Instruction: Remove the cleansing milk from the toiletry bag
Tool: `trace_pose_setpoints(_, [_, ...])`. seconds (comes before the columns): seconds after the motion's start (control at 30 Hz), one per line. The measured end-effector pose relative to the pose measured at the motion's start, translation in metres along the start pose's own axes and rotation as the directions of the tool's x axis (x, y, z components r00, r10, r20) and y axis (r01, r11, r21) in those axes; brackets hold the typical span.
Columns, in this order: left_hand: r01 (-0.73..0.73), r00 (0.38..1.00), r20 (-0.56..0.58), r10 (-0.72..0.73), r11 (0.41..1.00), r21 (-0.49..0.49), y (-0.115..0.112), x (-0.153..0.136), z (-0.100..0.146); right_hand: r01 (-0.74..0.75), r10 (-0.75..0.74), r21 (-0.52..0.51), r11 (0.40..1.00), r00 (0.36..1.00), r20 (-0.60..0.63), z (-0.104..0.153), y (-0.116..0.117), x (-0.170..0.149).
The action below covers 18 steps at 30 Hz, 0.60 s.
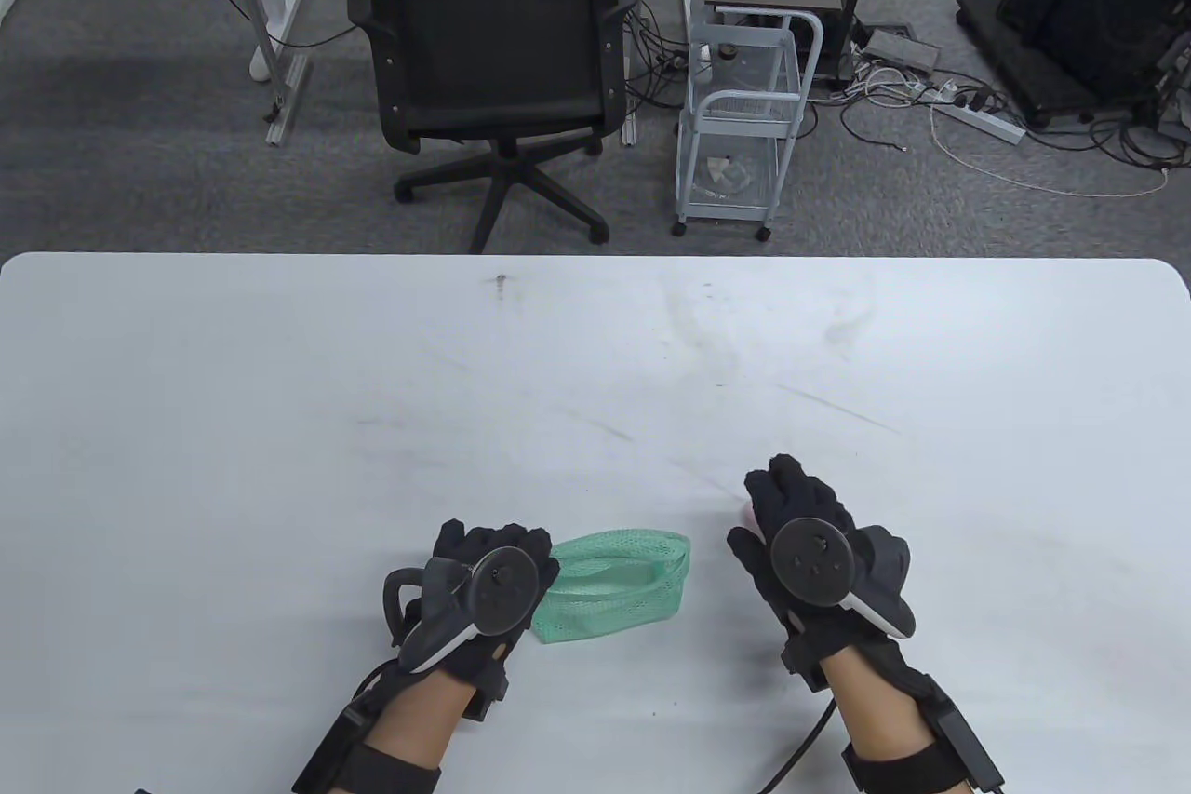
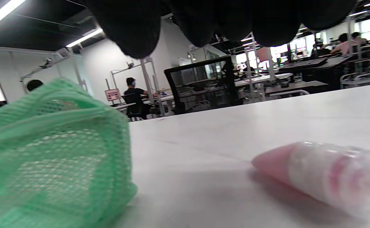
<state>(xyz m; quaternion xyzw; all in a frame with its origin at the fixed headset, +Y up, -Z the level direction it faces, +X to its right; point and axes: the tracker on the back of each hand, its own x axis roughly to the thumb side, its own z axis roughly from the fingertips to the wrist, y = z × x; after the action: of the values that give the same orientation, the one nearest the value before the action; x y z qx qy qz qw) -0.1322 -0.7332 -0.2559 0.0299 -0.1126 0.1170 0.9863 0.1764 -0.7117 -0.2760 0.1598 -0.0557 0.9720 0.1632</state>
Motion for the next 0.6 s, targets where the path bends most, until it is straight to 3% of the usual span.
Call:
trace_pose_setpoints(0.23, [-0.029,0.999,0.04,0.03,0.999,-0.033,-0.003,0.002,0.0,0.014,-0.026,0.065,0.998,0.982,0.185,0.001,0.018,0.024])
trace_pose_setpoints(0.6, [-0.05,0.994,0.089,0.057,0.996,-0.075,-0.006,0.005,0.0,-0.051,0.027,0.084,0.995,0.965,0.259,-0.002,0.034,0.033])
